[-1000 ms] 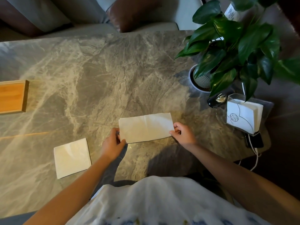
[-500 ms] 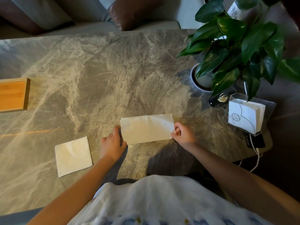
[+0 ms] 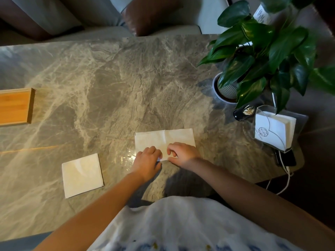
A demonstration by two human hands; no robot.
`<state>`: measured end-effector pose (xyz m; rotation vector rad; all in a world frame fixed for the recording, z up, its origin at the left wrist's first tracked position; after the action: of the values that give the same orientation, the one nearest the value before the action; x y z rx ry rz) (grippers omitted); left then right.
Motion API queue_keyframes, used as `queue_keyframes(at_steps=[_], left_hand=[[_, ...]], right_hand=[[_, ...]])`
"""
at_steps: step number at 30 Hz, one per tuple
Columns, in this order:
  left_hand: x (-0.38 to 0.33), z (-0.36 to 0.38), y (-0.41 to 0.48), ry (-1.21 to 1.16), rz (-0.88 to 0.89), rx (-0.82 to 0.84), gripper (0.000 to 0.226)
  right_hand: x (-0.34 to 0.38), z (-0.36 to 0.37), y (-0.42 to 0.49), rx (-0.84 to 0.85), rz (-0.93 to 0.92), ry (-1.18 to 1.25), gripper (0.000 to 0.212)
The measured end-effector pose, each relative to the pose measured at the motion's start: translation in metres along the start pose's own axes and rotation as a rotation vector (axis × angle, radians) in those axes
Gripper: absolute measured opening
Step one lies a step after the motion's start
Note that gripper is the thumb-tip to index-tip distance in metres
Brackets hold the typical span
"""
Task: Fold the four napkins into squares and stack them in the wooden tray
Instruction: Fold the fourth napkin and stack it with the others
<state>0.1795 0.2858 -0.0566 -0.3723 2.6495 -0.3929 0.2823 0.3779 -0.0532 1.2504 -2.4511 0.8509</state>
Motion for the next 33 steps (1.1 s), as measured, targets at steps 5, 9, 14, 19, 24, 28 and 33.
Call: queue_keyframes(at_steps=[5, 9, 14, 19, 24, 28, 33], left_hand=[[0.028, -0.007, -0.004, -0.051, -0.088, -0.009, 0.014], [0.062, -0.017, -0.018, -0.088, -0.179, -0.081, 0.011], [0.044, -0.03, -0.021, -0.271, -0.113, -0.195, 0.014], [0.02, -0.018, -0.006, -0.203, -0.124, -0.116, 0.031], [0.021, -0.01, -0.001, -0.031, -0.08, -0.065, 0.051], [0.029, -0.008, -0.007, 0.023, -0.028, -0.077, 0.049], [0.038, -0.006, -0.012, 0.054, 0.05, -0.035, 0.054]], right_hand=[[-0.034, -0.008, -0.011, -0.034, 0.169, 0.165, 0.014], [-0.06, -0.017, -0.026, -0.059, 0.267, 0.211, 0.014], [-0.047, -0.007, -0.02, -0.021, 0.41, 0.421, 0.011], [-0.002, 0.024, -0.033, 0.296, 0.541, 0.997, 0.018], [0.016, 0.023, -0.032, 0.265, 0.291, 0.724, 0.018], [0.008, 0.001, -0.032, -0.01, 0.001, 0.247, 0.016], [-0.01, -0.001, -0.031, -0.008, -0.141, -0.102, 0.034]])
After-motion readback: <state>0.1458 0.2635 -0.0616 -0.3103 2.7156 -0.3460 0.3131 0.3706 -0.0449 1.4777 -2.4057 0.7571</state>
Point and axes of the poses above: each hand's wrist, its own y-axis towards the middle knuckle, its own z-axis out of the palm, x = y × z, the point moved 6 cm from there along y, towards the middle knuckle, and after that the axes turned 4 degrees about -z, right-handed, at the moved point
